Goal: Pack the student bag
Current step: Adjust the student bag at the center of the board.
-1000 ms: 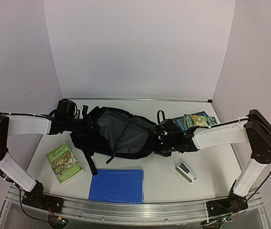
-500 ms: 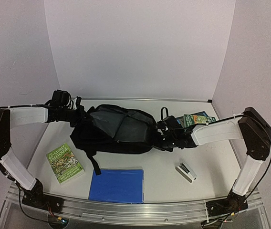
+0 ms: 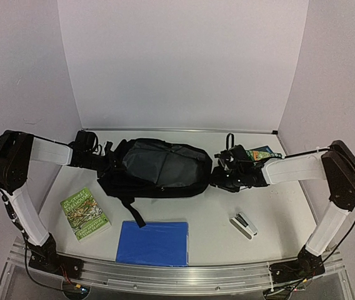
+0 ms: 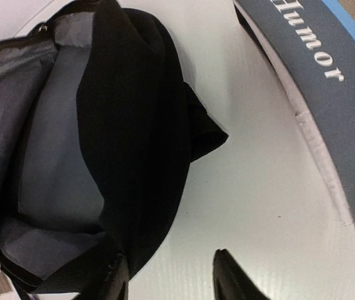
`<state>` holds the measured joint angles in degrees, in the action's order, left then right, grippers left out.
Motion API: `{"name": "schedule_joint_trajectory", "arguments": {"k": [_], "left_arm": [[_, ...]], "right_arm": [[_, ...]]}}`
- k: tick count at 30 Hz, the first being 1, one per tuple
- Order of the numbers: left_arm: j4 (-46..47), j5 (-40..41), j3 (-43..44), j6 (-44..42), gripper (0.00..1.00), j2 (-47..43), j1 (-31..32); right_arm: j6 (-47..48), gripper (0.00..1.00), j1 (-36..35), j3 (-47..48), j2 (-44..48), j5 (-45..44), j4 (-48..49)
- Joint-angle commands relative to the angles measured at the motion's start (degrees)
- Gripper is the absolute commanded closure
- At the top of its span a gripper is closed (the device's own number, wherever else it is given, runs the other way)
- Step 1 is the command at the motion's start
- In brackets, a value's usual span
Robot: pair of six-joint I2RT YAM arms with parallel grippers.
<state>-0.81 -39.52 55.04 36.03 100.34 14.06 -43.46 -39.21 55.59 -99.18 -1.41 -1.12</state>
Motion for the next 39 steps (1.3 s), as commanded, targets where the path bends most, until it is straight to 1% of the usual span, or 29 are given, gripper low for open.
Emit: {"name": "schedule_joint_trajectory", "arguments": {"k": [1,3,6,7,8,10,13,15,17,19,21,24,26,32,39], "left_arm": [[6.08,-0.83,-1.63,1.34,0.89,0.23,-0.97],[6.63,-0.7,-1.78,1.29,0.79,-0.59,-0.97],[6.16,0.27,-1.83,0.5,0.56,-2.51,-0.98],[6.0,0.98,-2.09,0.18,0.48,-3.47,-0.97],[5.85,1.95,-2.52,-0.12,0.4,-4.66,-0.97],[5.21,4.21,-3.72,-0.51,0.29,-7.87,-0.97],[2.41,10.13,-5.44,-1.9,0.21,-13.98,-0.97],[-1.03,16.01,-6.51,-2.71,0.17,-17.95,-1.02],[-3.7,20.64,-8.04,-2.99,0.1,-22.64,-1.03],[-5.89,23.94,-9.56,-2.96,0.06,-27.19,-1.05],[-8.23,26.08,-10.87,-2.47,0.04,-31.64,-1.1],[-10.75,26.93,-11.95,-1.78,0.02,-35.83,-1.05],[-11.92,26.92,-12.44,-1.27,0.02,-37.33,-1.09],[-12.2,25.93,-12.86,-0.19,0.02,-38.43,-1.05],[-11.8,25.64,-12.66,-0.13,0.01,-38.46,-1.07]], "right_arm": [[3.75,0.34,1.55,1.71,6.47,-4.01,-6.37],[4.64,0.24,2.8,1.48,9.8,-4.97,-8.29],[5.69,0.08,5.6,0.92,15.1,-5.74,-10.06],[5.99,0.04,6.75,0.59,16.57,-5.82,-10.37],[6.26,0.02,8.13,0.27,17.77,-5.66,-10.58],[6.81,0.02,12.01,-0.59,19.32,-4.22,-10.78],[7.75,0.02,19.45,-2.73,19.96,0.66,-10.49],[8.75,0.02,23.67,-4.32,19.76,2.92,-9.48],[9.71,0.02,28.12,-6.0,19.41,4.89,-8.05],[9.98,0.02,33.24,-7.99,19.05,8.23,-5.92],[9.77,0.02,39.36,-10.16,18.97,11.5,-3.17],[8.69,0.02,46.73,-13.52,19.18,16.28,0.34],[7.59,0.02,50.1,-15.16,18.86,18.29,4.01],[3.44,0.02,52.87,-17.66,15.59,19.73,11.87],[0.19,0.02,53.24,-19.18,10.93,23.2,21.65]]}}
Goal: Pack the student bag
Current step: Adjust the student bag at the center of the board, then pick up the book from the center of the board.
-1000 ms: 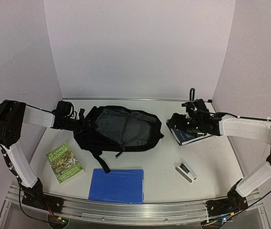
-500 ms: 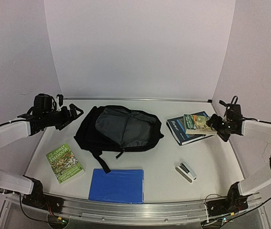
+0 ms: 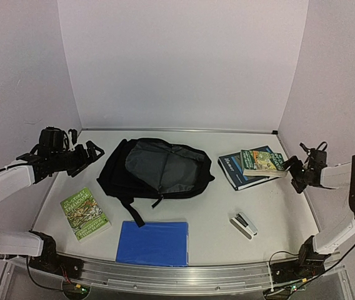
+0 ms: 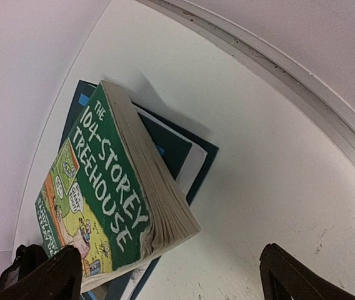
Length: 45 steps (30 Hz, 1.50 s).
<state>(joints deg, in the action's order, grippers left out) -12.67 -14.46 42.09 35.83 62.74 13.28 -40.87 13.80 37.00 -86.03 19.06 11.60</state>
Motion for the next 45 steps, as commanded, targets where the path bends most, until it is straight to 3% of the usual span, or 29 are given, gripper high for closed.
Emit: {"name": "schedule_joint_trajectory", "arguments": {"k": [1,6,12,21,32,38,45], "left_arm": [[-0.04,0.49,0.38,-0.01,0.01,-0.96,-0.32],[-0.7,0.74,0.47,-0.09,0.01,-1.34,-0.28],[-1.9,0.74,1.12,-0.14,0.01,-1.57,-0.28],[-3.14,1.51,2.29,-0.12,0.01,-2.08,-0.27],[-2.44,-3.57,4.35,-1.37,0.06,-0.92,-0.21],[1.06,-7.19,4.88,0.7,0.08,-0.49,1.84],[4.83,-6.62,9.7,1.0,0.09,2.68,10.86]], "right_arm": [[-2.42,0.02,0.2,-0.5,-2.83,2.49,9.48],[-2.6,0.03,0.24,0.4,-6.91,2.36,12.15],[-5.01,0.15,0.2,1.14,-12.23,4.19,17.64],[-8.0,0.62,0.22,1.42,-15.49,8.28,24.4],[-11.42,0.99,0.21,-1.55,-2.65,10.88,24.3],[-11.92,1.0,0.21,-0.74,8.07,13.3,19.55],[-8.95,1.0,-1.79,4.44,20.01,16.64,10.64]]}}
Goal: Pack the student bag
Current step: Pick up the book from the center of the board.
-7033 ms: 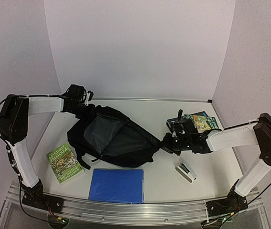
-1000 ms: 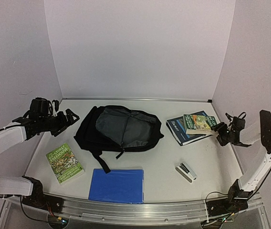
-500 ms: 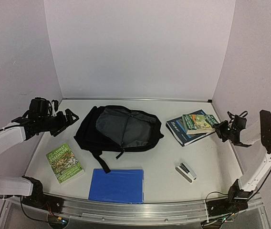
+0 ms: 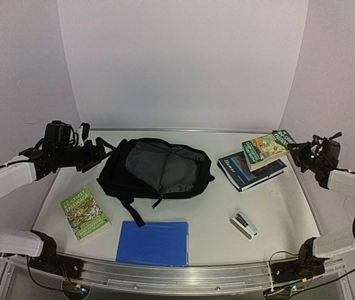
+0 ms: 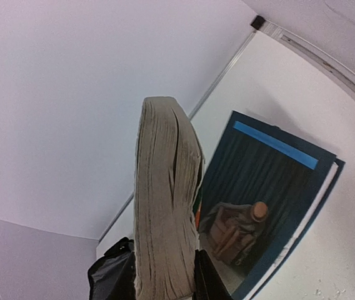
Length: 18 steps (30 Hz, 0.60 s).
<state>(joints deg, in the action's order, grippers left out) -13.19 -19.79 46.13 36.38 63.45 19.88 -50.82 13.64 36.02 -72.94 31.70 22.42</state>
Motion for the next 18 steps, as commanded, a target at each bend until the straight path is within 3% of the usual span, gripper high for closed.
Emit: {"name": "schedule_joint_trajectory", "arguments": {"k": [1,8,14,18], "left_arm": [[6.46,-2.44,6.47,0.64,0.1,2.88,5.4],[20.05,-7.42,10.38,3.15,0.11,8.8,14.92],[27.61,-7.54,14.89,2.58,0.08,16.25,21.63],[31.68,-7.33,16.44,3.59,0.06,20.09,24.23]], "right_arm": [[1.07,1.0,-2.3,6.21,8.16,4.4,-1.15],[-3.13,1.0,-12.51,11.29,13.38,2.3,-3.66],[-5.13,1.0,-26.72,18.04,8.7,-0.74,-3.14],[-8.1,1.0,-33.89,20.53,5.44,0.19,3.3]]}}
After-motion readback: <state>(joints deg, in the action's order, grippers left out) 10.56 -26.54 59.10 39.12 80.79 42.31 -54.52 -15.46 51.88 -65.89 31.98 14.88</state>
